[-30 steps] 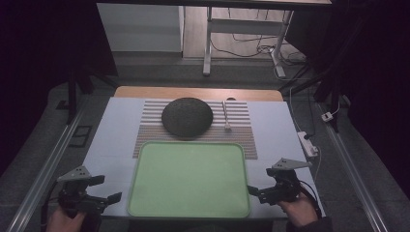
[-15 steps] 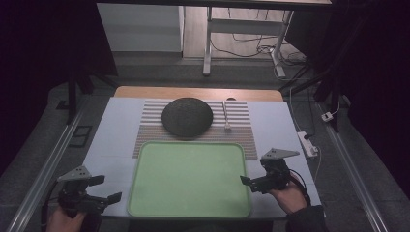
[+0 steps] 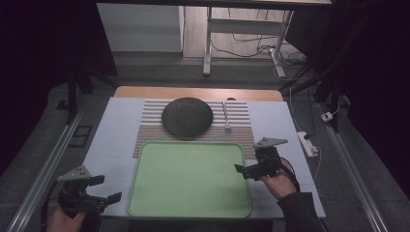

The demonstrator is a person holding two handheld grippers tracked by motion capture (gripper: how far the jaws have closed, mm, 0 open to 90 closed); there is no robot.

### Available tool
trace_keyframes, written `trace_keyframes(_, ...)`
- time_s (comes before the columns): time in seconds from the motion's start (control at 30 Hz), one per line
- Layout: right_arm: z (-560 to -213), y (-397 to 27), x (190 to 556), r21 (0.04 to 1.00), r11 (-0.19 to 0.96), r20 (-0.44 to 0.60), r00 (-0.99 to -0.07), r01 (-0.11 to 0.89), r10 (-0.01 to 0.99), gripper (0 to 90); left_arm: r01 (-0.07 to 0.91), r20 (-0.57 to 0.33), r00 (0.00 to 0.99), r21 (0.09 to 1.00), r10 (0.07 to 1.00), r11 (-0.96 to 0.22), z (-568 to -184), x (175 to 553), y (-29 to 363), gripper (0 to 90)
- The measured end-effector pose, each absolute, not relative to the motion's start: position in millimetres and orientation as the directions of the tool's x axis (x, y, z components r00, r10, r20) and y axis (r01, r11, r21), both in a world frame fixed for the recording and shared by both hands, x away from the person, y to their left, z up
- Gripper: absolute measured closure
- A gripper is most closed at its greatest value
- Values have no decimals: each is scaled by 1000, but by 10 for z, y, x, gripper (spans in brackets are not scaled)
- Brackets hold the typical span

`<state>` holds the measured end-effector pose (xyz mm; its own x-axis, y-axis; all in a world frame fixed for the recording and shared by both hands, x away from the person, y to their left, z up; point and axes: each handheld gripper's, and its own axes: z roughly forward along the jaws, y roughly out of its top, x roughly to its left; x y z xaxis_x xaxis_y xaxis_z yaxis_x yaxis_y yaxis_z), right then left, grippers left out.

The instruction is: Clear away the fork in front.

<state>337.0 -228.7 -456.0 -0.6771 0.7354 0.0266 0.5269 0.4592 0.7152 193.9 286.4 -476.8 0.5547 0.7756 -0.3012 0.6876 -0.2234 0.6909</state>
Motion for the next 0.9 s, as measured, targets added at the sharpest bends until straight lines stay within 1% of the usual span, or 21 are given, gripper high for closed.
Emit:
trace_keyframes(0.2,-4605,-2222,3574,716,454,25,-670,530,742,0,687,-302,556,691,775,-224,-4769,1939,2865,10)
trace_keyframes(0.4,-4661,-2174,3740,706,468,-5,-657,532,754,0,687,-301,556,691,775,-224,-4769,1939,2863,10)
trace_keyframes(0.7,-4716,-2042,4061,680,517,-78,-650,520,756,0,687,-302,558,691,773,-226,-4769,1941,2863,9)
trace_keyframes(0.8,-4753,-1989,4158,662,542,-118,-642,518,758,0,687,-305,559,691,771,-225,-4770,1942,2866,9)
trace_keyframes(0.9,-4774,-1960,4225,652,551,-133,-637,520,759,0,687,-305,561,691,770,-227,-4770,1943,2866,9)
